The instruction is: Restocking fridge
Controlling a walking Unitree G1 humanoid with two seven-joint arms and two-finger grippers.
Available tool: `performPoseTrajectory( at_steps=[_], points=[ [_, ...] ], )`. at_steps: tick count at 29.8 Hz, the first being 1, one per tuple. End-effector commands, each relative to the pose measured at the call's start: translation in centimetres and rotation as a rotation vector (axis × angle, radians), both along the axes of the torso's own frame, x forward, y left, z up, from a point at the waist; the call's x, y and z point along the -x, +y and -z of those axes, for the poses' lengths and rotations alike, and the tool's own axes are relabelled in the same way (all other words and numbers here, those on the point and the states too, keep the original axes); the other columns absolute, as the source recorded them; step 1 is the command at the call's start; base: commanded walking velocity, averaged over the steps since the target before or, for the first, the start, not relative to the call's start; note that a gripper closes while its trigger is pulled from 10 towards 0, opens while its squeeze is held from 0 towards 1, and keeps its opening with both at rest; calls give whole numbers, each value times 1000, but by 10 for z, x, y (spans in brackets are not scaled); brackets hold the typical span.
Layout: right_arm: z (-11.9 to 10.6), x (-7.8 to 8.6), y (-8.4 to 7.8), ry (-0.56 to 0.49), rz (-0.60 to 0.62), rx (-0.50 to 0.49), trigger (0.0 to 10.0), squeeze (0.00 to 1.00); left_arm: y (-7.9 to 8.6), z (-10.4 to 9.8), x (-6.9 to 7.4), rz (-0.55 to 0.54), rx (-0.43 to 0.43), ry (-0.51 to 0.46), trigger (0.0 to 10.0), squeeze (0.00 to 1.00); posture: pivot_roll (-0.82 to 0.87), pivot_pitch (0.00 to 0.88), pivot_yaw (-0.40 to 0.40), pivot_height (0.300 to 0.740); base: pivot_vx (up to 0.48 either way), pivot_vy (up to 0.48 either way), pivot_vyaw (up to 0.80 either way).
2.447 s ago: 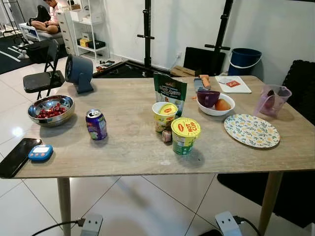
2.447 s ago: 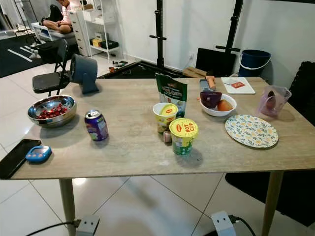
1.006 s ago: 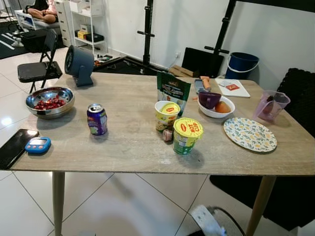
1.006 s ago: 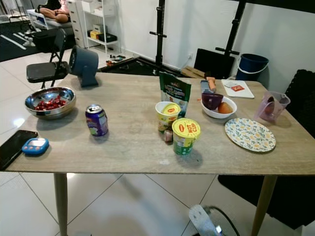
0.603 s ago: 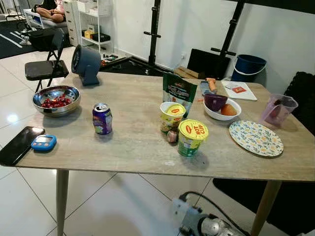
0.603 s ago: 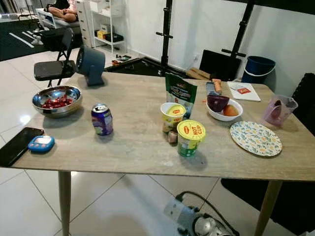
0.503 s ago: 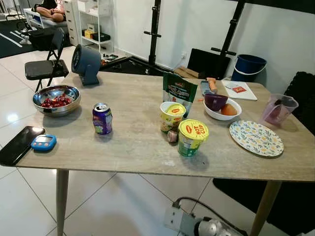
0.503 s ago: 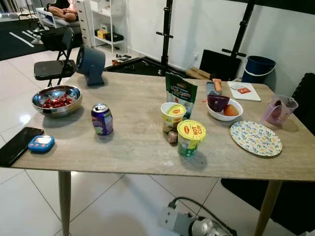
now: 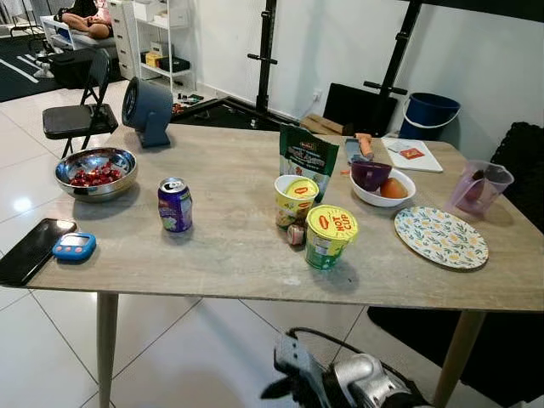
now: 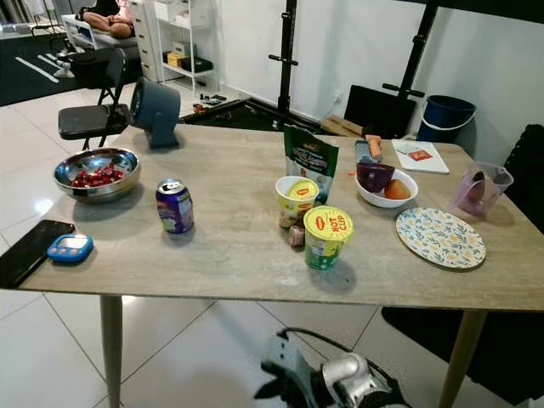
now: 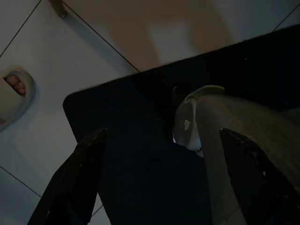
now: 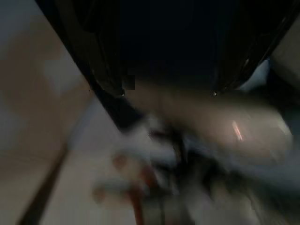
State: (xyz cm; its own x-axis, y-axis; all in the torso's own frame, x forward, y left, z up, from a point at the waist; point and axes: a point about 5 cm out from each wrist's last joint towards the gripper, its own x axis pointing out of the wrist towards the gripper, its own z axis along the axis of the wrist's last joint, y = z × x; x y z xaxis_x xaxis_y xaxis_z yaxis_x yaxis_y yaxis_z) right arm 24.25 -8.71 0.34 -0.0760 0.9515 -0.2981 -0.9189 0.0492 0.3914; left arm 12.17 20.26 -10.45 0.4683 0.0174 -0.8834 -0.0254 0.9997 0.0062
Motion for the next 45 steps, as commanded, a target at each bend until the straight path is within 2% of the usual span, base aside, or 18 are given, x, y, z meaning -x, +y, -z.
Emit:
performPoseTrajectory(
  at_steps=[1,4,7,8,10,13,15,17,18,20,22,32,34,35,36,38,43,45],
  points=[
    [-19,-14,5,5,48,-150,10000,0,-2,3,8,17,6,39,10000,0,112,19,-56,740,0,0,0],
    [-24,-17,8,20,56,-210,10000,0,-2,3,8,19,6,40,10000,0,112,19,-56,740,0,0,0],
    [-36,-25,13,38,91,-316,10000,0,-1,3,9,21,5,42,10000,0,120,19,-56,740,0,0,0],
    [-36,-25,13,38,91,-316,10000,0,-1,3,9,21,5,42,10000,0,120,19,-56,740,0,0,0],
    [-45,-31,17,43,123,-400,10000,0,0,3,11,22,1,46,10000,0,125,19,-57,740,0,0,0],
    [-49,-35,20,18,157,-412,10000,0,1,4,11,22,0,47,10000,0,128,19,-57,740,0,0,0],
    [-50,-41,23,-31,239,-380,10000,0,1,4,12,22,-1,48,10000,0,128,19,-57,740,0,0,0],
    [-50,-52,27,-125,401,-297,10000,0,1,4,12,23,-1,49,10000,0,132,19,-56,740,0,0,0],
    [-50,-52,27,-125,401,-297,10000,0,1,4,12,23,-1,49,10000,0,132,19,-56,740,0,0,0],
    [-51,-58,27,-187,493,-250,10000,0,1,4,13,24,-1,49,10000,0,133,19,-54,740,0,0,0],
    [-48,-65,25,-239,603,-150,10000,0,1,4,12,27,-2,48,10000,0,136,22,-52,740,0,0,0],
    [-40,-73,17,-274,758,22,10000,0,1,3,11,29,-2,46,10000,0,148,29,-55,740,0,0,0],
    [-38,-77,8,-332,832,134,10000,0,2,4,13,24,-2,47,10000,0,161,33,-58,740,0,0,0],
    [-38,-77,8,-332,832,134,10000,0,2,4,13,24,-2,47,10000,0,161,33,-58,740,0,0,0],
    [-36,-79,3,-395,850,212,10000,0,3,4,15,21,-3,50,10000,0,167,35,-56,740,0,0,0],
    [-34,-78,4,-444,816,266,10000,0,4,4,17,19,-5,52,10000,0,181,41,-55,740,0,0,0],
    [-33,-78,7,-490,791,315,10000,0,7,4,20,16,-10,55,10000,0,187,42,-55,740,0,0,0],
    [-35,-81,8,-478,841,310,10000,0,12,4,23,10,-18,60,10000,0,216,50,-52,740,0,0,0]
  ],
)
